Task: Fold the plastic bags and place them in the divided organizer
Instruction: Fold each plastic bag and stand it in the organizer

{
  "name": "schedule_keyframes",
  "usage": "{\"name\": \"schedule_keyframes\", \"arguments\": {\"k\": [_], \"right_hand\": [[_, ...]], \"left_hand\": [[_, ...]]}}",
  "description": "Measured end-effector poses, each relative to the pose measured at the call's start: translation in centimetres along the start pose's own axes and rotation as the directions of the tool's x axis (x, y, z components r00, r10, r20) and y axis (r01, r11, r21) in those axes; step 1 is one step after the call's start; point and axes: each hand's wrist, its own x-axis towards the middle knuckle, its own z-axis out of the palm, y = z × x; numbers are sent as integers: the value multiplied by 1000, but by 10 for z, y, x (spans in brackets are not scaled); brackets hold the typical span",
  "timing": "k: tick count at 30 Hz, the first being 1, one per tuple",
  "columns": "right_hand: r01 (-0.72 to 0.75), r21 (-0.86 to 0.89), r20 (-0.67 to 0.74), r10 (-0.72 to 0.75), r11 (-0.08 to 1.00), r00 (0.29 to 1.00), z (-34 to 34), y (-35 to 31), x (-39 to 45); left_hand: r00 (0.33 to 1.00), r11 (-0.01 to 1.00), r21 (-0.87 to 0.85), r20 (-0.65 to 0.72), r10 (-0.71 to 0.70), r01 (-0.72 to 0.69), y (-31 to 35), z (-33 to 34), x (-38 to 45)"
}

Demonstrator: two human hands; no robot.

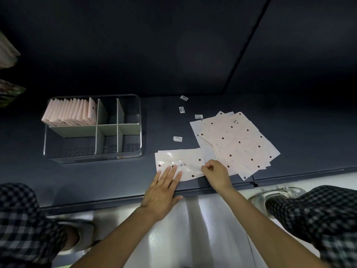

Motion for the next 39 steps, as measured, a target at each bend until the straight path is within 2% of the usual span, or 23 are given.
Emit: {"name": "schedule_keyframes", "arguments": {"k": [3,5,11,14,16,17,18,20,22,23,25,28,31,33,36,39], "right_hand": [[18,-51,-27,-19,999,999,0,1,-1],[7,-67,-28,-9,998,1000,-2,1,1],[-106,-106,-19,104,989,994,-5,7,5],[-123,-190,-27,120,974,992,-5,7,5],[-11,-286,-125,-26,958,992,-3,6,-1],[108,-339,-170,-174,934,970,0,4,-5],[258,-385,-152,-337,886,929,3,3,-10],[532,-440,81,-558,724,826,12,6,-17],[675,-535,382,-567,508,730,18,16,-22],[701,-587,471,-533,406,703,18,22,-22],[703,-655,530,-495,276,689,13,34,-22],[703,-669,572,-438,240,693,6,39,-21],[682,-659,508,-482,315,714,4,39,-20],[674,-635,412,-573,378,709,3,36,-21],[678,-609,231,-726,412,648,2,31,-19],[693,-634,219,-779,345,587,1,25,-15]], "left_hand": [[999,992,117,-21,46,-43,-5,1,1],[998,989,137,21,59,-62,-7,3,4],[996,994,73,46,79,-82,-10,5,6],[993,990,87,31,110,-112,-10,3,5],[994,990,91,22,110,-111,-10,2,5],[993,990,88,23,112,-114,-10,3,5],[993,990,78,32,115,-117,-11,4,6],[992,992,50,56,116,-119,-12,7,7],[991,992,33,64,120,-122,-13,7,7],[989,992,28,76,124,-126,-14,7,7],[985,989,28,101,140,-143,-17,5,7],[977,984,19,120,173,-177,-29,4,2],[984,986,-28,72,166,-164,-39,5,-6],[986,984,-81,35,163,-159,-40,5,-8],[992,974,-186,-47,120,-126,-37,-2,-6],[983,972,-207,-171,73,-108,-34,-11,-2]]}}
